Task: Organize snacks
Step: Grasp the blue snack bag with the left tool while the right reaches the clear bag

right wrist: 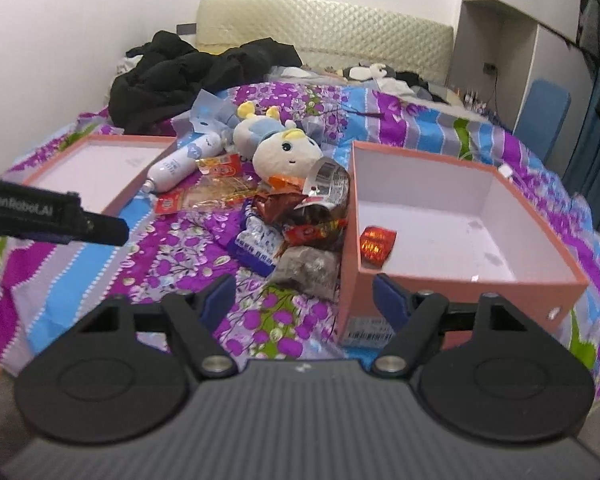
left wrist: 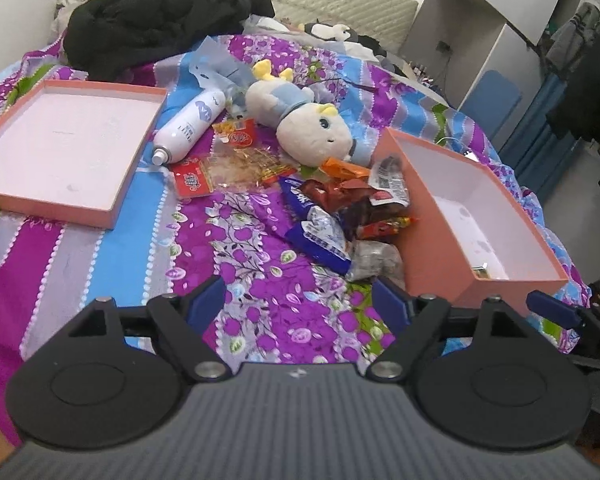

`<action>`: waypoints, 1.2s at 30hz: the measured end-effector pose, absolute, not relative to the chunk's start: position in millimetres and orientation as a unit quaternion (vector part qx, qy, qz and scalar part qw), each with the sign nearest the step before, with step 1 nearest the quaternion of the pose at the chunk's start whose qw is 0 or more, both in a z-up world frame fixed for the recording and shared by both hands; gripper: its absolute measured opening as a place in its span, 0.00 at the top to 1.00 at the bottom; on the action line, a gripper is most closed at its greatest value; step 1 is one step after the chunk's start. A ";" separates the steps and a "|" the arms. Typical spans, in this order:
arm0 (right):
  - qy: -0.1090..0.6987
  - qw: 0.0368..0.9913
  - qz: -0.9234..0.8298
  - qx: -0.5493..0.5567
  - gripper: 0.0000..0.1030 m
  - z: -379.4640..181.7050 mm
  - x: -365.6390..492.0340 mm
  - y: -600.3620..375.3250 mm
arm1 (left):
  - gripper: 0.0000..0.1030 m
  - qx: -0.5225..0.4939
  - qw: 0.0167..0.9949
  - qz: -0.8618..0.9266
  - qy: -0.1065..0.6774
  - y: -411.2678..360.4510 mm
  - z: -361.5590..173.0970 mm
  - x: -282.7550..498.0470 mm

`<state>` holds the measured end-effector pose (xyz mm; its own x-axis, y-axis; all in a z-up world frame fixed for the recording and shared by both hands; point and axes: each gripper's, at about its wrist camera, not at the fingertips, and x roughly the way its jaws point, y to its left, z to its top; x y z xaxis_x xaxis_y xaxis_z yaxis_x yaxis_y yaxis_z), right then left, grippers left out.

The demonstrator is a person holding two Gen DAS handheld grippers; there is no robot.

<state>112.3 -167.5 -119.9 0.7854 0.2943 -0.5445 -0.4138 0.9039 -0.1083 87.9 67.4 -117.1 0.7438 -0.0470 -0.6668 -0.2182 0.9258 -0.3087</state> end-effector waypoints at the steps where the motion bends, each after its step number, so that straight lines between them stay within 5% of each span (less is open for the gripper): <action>1: 0.264 0.939 0.189 -0.116 0.28 -121.9 114.4 -165.1 | 0.19 -0.184 0.917 0.045 0.352 70.2 -119.8 92.9; 14: 0.236 0.926 0.198 -0.219 0.43 -170.2 138.6 -110.0 | 0.19 -0.185 0.911 0.006 0.369 95.1 -174.9 184.5; 36: 0.216 0.885 0.168 -0.377 0.43 -238.2 198.2 -52.3 | 0.24 -0.189 0.891 -0.058 0.408 78.5 -228.6 304.4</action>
<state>198.2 -52.3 -238.2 0.8506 0.1345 -0.5084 -0.4600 0.6588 -0.5953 304.4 78.5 -228.6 0.6599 -0.2577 -0.7058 -0.0506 0.9220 -0.3839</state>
